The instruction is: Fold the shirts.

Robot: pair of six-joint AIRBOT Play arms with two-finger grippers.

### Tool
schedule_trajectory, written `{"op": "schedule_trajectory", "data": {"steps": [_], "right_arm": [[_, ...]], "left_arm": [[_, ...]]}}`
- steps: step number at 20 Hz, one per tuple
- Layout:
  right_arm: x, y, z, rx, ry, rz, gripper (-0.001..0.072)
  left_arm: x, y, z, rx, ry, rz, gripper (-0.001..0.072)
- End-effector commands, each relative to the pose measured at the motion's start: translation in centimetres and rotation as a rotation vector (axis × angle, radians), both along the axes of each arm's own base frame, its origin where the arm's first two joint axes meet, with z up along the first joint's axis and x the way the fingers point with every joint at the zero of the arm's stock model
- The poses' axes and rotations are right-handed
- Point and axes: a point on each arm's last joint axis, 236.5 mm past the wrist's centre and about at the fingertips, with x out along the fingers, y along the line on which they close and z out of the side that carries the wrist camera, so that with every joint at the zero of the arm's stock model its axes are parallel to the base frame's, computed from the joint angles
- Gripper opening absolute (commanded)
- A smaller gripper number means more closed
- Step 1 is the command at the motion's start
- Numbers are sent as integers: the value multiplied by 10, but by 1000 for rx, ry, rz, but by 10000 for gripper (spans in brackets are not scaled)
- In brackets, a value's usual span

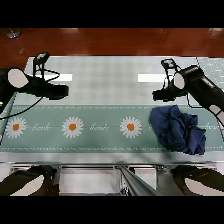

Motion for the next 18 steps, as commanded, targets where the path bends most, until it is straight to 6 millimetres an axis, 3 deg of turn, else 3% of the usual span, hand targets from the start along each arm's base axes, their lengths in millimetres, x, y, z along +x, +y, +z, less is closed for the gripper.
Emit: {"op": "schedule_trajectory", "data": {"steps": [1,14,18], "right_arm": [[0,0,0,0,0,0,31],[0,1,0,3,1,-1,31],[10,5,3,19,-45,9,31]], "left_arm": [[0,0,0,1,1,-1,17],[0,0,0,1,1,-1,17],[2,0,0,0,-6,1,17]]}}
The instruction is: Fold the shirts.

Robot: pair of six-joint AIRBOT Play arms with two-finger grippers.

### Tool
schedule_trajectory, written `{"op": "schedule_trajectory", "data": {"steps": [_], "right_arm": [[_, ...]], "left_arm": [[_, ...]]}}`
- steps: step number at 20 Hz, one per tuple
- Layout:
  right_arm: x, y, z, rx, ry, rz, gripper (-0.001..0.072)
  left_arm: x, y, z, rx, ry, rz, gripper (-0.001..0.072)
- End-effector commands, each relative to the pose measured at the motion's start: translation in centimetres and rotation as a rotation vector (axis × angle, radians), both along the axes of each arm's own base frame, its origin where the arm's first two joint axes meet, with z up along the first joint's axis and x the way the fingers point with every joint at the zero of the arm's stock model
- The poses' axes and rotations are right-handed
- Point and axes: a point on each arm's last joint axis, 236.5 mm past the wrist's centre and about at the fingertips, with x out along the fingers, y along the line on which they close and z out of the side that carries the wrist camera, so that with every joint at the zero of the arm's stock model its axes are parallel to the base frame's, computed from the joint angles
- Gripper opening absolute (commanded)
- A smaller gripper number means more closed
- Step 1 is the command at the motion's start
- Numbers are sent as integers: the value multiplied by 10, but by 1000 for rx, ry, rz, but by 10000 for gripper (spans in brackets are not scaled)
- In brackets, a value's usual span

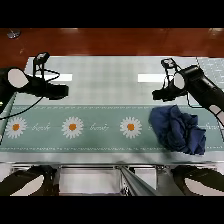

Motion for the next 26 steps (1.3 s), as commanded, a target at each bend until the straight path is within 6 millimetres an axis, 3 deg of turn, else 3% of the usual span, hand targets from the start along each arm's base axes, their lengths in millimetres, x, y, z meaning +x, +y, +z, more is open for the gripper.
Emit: {"op": "schedule_trajectory", "data": {"steps": [1,2,3,4,5,6,8,10,12,14,16,19,22,26], "right_arm": [[11,5,3,18,-48,10,31],[11,5,3,17,-49,10,35],[10,3,5,7,-41,8,163],[3,-2,9,-13,-11,1,511],[-7,-12,14,-57,32,15,629],[-20,-29,23,-127,69,16,629],[-45,-66,54,-257,80,-17,630],[-66,-84,81,-250,-18,-74,630],[-102,-103,87,-178,-113,-242,631],[-143,-117,71,-117,-173,-398,630],[-167,-119,42,-42,-246,-502,630],[-175,-117,-8,8,-265,-563,630],[-165,-113,-38,-19,-201,-543,630],[-166,-102,-90,49,29,-591,612]], "left_arm": [[5,-1,2,-3,-23,2,17],[6,-1,2,-3,-25,4,17],[7,-1,3,-3,-33,5,22],[11,0,5,-4,-50,9,188],[13,2,6,6,-58,8,557],[13,7,9,32,-58,3,701],[-8,15,15,85,14,-52,700],[-30,14,25,105,17,-148,700],[-52,12,38,75,-34,-148,700],[-80,-1,42,-20,-84,-120,700],[-105,-23,35,-164,-110,-88,700],[-107,-24,4,-211,-127,-27,700],[-106,-23,-30,-195,-26,-8,700],[-103,-22,-65,-174,82,15,700]]}}
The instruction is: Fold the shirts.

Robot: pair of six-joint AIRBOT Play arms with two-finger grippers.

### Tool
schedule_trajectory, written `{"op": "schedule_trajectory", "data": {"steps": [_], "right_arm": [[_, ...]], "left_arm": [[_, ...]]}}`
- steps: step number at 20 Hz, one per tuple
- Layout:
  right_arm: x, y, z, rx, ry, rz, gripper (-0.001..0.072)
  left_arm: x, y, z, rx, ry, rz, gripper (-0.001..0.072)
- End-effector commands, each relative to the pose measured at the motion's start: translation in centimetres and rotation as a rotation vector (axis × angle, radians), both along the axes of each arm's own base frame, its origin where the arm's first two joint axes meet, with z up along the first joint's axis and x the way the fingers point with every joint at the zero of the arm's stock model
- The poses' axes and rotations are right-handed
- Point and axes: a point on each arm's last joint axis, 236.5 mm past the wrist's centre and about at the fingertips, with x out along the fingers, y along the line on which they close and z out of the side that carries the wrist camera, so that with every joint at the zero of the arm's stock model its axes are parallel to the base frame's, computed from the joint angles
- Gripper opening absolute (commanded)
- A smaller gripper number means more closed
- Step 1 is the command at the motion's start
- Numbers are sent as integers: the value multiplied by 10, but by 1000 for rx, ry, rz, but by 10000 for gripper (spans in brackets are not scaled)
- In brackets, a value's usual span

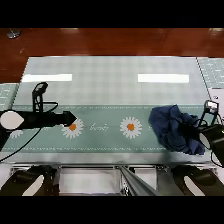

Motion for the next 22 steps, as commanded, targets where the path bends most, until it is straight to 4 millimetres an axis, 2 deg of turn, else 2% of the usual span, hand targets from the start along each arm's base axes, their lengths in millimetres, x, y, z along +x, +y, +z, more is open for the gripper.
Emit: {"op": "schedule_trajectory", "data": {"steps": [1,2,3,4,5,7,8,9,10,11,13,15,16,17,18,19,20,22], "right_arm": [[3,20,-41,156,130,7,536],[11,27,-40,205,155,48,290],[25,33,-31,242,145,100,37],[49,33,-10,247,88,151,32],[74,31,21,228,12,178,32],[128,25,112,168,-202,238,31],[148,28,169,152,-332,267,32],[159,35,223,142,-458,303,31],[164,45,281,132,-588,350,31],[163,56,329,118,-691,401,31],[147,81,410,97,-849,507,31],[127,106,471,90,-983,606,31],[117,119,494,99,-1041,650,31],[109,133,507,121,-1076,692,31],[104,151,511,158,-1084,743,31],[100,172,502,206,-1049,803,31],[96,199,476,256,-951,884,31],[92,248,403,297,-687,1022,31]], "left_arm": [[3,0,-26,2,67,22,700],[4,0,-27,3,66,24,700],[8,0,-24,8,52,17,700],[13,0,-16,15,23,-14,700],[19,2,-4,25,-2,-37,700],[37,20,32,59,-49,-31,700],[44,29,53,70,-85,-26,700],[45,33,75,84,-137,-86,700],[41,34,90,95,-180,-134,700],[36,37,100,98,-210,-127,699],[22,33,106,82,-246,-123,700],[9,29,99,36,-223,-71,700],[6,29,94,27,-216,-50,700],[6,28,89,14,-227,-36,700],[8,26,85,-6,-235,-19,700],[11,24,81,-24,-239,-4,700],[13,22,77,-39,-242,10,700],[15,22,72,-49,-247,28,699]]}}
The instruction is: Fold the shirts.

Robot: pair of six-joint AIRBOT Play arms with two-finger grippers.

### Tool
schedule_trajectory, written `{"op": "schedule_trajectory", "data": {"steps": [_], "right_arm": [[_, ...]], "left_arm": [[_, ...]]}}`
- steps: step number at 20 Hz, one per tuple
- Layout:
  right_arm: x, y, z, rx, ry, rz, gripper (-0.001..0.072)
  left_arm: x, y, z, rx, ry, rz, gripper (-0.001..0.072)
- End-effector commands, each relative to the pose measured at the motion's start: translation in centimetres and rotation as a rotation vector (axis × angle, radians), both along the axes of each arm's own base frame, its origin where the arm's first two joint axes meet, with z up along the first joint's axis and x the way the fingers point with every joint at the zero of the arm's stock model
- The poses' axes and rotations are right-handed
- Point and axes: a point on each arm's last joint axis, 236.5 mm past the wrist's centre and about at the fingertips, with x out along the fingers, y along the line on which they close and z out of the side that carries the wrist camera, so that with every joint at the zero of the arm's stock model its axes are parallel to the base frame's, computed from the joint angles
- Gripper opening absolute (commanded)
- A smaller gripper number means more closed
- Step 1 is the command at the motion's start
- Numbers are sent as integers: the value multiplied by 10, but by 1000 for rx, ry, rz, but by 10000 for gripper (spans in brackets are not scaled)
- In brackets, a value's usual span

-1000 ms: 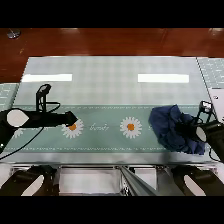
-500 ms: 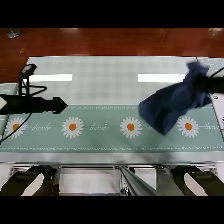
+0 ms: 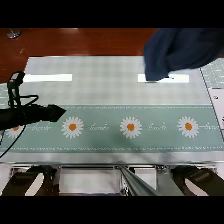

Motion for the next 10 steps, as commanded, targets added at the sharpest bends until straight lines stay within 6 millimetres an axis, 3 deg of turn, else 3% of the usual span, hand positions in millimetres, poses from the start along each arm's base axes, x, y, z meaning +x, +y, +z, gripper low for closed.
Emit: {"op": "schedule_trajectory", "data": {"steps": [1,5,7,9,10], "right_arm": [[-22,75,-89,-161,255,234,31],[-19,137,-243,-313,576,314,32],[-20,174,-312,-288,714,332,32],[-30,223,-358,-177,840,378,35],[-35,246,-373,-108,892,401,112]], "left_arm": [[5,-2,-6,-38,-22,40,700],[7,-1,-4,-38,-32,46,700],[6,-2,-5,-40,-28,43,699],[6,-3,-5,-38,-30,37,700],[7,-3,-5,-40,-31,40,700]]}}
